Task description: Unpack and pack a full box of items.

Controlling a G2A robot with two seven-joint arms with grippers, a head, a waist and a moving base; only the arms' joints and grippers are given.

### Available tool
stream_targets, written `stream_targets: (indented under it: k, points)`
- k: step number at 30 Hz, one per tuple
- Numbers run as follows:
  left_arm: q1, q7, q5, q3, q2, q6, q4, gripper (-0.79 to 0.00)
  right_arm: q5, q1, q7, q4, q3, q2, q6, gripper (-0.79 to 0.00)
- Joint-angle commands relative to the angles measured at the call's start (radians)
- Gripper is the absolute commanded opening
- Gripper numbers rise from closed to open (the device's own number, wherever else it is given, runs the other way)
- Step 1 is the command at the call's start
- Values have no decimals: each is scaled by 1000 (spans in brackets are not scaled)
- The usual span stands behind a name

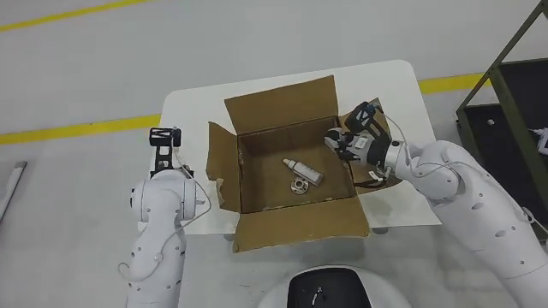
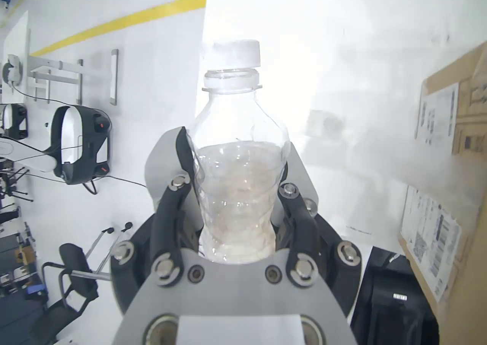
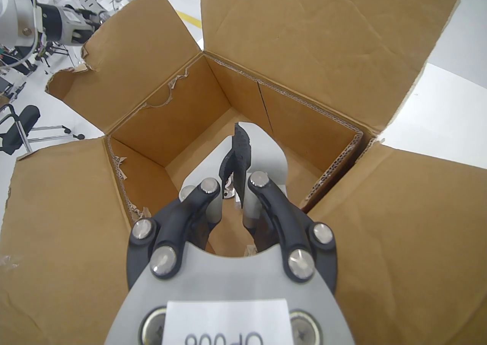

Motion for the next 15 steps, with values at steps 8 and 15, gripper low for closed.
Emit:
stream_targets:
  k: [8, 15]
  points:
    - [6, -4, -1, 9, -2, 1, 20, -785, 2, 0, 10, 3, 8, 2, -3, -785]
    - [6, -4, -1, 9, -2, 1, 20, -785, 2, -7, 4, 2, 21, 4, 1, -785]
